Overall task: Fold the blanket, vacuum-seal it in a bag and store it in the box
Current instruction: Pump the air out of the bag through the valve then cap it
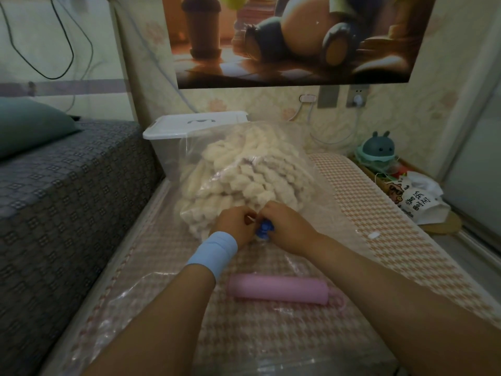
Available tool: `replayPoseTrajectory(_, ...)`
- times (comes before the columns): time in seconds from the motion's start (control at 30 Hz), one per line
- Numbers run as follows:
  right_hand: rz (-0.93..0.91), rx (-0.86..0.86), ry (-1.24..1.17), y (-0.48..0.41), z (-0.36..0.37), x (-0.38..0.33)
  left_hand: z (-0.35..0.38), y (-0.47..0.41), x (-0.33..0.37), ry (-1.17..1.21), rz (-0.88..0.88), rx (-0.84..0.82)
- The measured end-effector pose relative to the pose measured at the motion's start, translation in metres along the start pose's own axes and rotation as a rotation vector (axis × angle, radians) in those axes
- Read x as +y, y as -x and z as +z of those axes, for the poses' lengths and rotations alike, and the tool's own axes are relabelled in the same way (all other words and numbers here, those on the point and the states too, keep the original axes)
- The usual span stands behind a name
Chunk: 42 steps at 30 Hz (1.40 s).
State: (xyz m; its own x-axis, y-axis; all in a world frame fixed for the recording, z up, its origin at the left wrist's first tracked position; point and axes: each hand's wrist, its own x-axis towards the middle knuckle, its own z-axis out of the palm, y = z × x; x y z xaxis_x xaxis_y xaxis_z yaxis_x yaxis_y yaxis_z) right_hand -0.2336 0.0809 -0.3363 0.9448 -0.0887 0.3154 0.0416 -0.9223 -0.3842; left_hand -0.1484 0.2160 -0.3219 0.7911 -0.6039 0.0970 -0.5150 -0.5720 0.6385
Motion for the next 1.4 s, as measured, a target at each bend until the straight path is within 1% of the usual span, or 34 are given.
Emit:
replayPoseTrajectory(0.1,0.011,0.083,-0.145,0.003,-0.003,-0.002,0.0,-0.004,-0.002,0.25,-0.105,0.019)
replayPoseTrajectory(0.17,0.024,0.124,-0.209,0.002,-0.004,-0.004,-0.001,-0.005,-0.003,0.364,-0.167,-0.009)
replayPoseTrajectory(0.27,0.011,0.147,-0.271,0.0,-0.004,-0.005,-0.002,-0.003,-0.002,0.398,-0.172,-0.057)
replayPoseTrajectory(0.33,0.01,0.142,-0.295,-0.001,-0.005,-0.008,-0.003,-0.002,0.0,0.406,-0.177,-0.054)
replayPoseTrajectory(0.43,0.024,0.187,-0.294,-0.001,-0.013,-0.007,-0.004,-0.003,0.008,0.467,-0.188,-0.038)
replayPoseTrajectory(0.53,0.057,0.236,-0.195,0.012,-0.034,0.002,0.003,-0.001,0.031,0.493,-0.112,-0.029)
replayPoseTrajectory(0.63,0.129,0.245,-0.112,0.041,-0.061,0.023,0.026,0.009,0.067,0.503,0.026,-0.125)
replayPoseTrajectory(0.73,0.267,0.223,-0.052,0.075,-0.088,0.052,0.063,0.016,0.104,0.396,0.118,-0.214)
replayPoseTrajectory(0.83,0.448,0.161,-0.052,0.109,-0.107,0.083,0.1,0.022,0.133,0.237,0.19,-0.289)
replayPoseTrajectory(0.87,0.506,0.131,-0.048,0.126,-0.115,0.098,0.115,0.025,0.146,0.151,0.221,-0.316)
replayPoseTrajectory(0.93,0.562,0.036,-0.004,0.142,-0.115,0.115,0.13,0.023,0.152,-0.031,0.281,-0.325)
replayPoseTrajectory(1.0,0.601,-0.059,0.043,0.159,-0.116,0.132,0.146,0.021,0.162,-0.157,0.328,-0.318)
replayPoseTrajectory(1.1,0.619,-0.152,0.087,0.17,-0.112,0.144,0.163,0.023,0.167,-0.316,0.402,-0.339)
replayPoseTrajectory(1.17,0.617,-0.2,0.143,0.17,-0.113,0.143,0.167,0.026,0.163,-0.35,0.443,-0.339)
replayPoseTrajectory(1.2,0.606,-0.197,0.181,0.168,-0.114,0.14,0.166,0.026,0.159,-0.332,0.461,-0.32)
replayPoseTrajectory(1.27,0.557,-0.13,0.224,0.158,-0.119,0.128,0.154,0.025,0.148,-0.268,0.485,-0.26)
replayPoseTrajectory(1.33,0.467,-0.039,0.196,0.145,-0.122,0.107,0.134,0.022,0.135,-0.209,0.475,-0.182)
replayPoseTrajectory(1.4,0.36,-0.035,0.135,0.131,-0.117,0.079,0.105,0.022,0.12,-0.196,0.427,-0.126)
